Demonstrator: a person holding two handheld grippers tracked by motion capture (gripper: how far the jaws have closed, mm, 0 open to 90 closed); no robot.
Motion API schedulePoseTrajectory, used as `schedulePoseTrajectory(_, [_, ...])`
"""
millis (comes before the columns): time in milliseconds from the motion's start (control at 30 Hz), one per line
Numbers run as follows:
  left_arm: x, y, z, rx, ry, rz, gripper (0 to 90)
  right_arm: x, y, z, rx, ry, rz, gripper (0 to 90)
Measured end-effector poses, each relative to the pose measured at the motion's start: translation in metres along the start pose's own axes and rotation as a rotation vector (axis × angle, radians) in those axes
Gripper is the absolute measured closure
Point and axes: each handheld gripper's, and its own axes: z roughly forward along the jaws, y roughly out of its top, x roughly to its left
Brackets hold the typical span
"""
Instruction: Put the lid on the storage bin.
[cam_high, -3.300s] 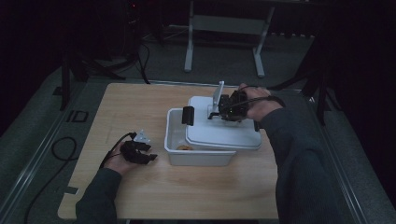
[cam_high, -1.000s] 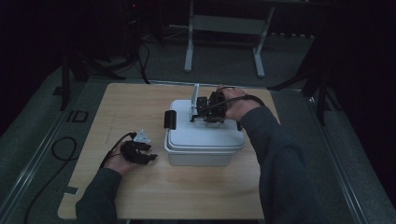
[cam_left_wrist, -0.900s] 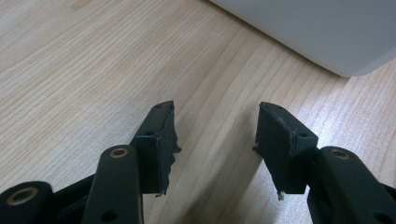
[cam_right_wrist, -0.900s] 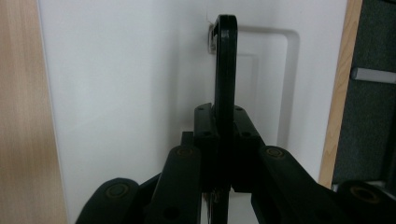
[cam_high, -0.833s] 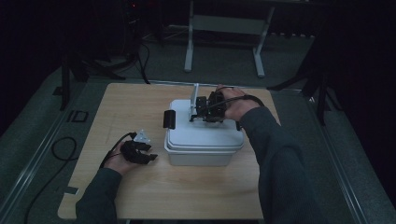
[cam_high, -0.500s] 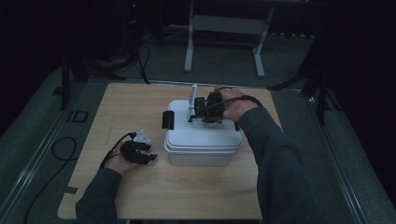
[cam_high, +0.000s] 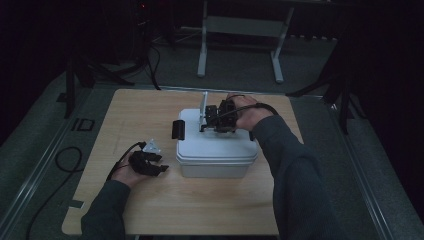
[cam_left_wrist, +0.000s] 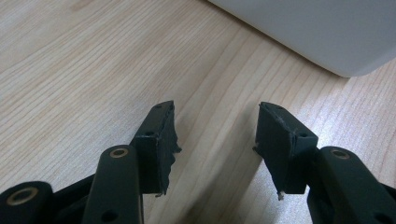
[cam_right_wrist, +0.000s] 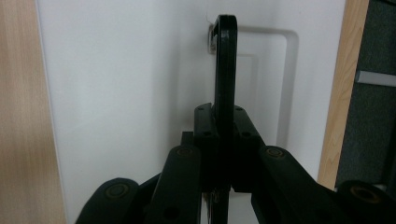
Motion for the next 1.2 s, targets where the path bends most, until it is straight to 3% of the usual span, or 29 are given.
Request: schedulePoseTrajectory(1200, [0.0, 0.0, 0.0, -0.001, 0.0, 0.001, 47.7, 0.003, 0.005, 0.011, 0.024, 0.023, 0.01, 84.0])
